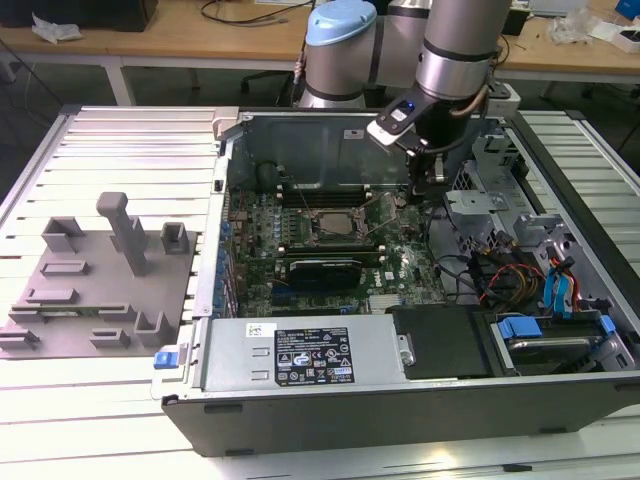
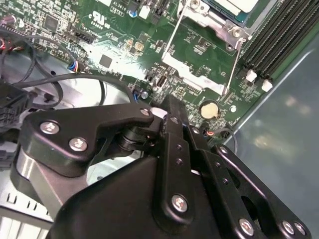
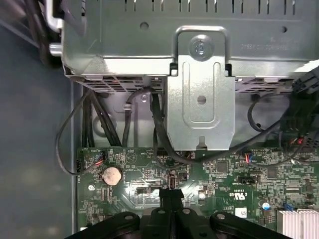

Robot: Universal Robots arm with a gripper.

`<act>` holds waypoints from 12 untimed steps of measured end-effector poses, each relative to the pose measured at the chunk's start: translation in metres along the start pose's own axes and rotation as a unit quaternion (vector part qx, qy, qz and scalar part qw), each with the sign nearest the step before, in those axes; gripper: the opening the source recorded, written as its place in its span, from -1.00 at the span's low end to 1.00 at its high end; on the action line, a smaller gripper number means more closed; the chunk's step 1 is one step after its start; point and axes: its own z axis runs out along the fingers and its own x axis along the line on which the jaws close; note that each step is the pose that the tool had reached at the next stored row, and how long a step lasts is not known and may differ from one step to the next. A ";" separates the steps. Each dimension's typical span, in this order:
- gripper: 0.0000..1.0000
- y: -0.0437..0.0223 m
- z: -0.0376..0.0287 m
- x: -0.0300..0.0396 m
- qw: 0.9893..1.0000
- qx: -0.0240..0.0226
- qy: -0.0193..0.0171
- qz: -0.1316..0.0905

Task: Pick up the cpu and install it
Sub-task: 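Close the cpu cover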

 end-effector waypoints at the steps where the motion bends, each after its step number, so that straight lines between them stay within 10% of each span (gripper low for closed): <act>1: -0.79 0.0002 0.0016 0.0001 1.000 0.001 0.000 0.000; 12: -0.79 0.0016 0.0137 0.0005 1.000 0.009 0.000 0.000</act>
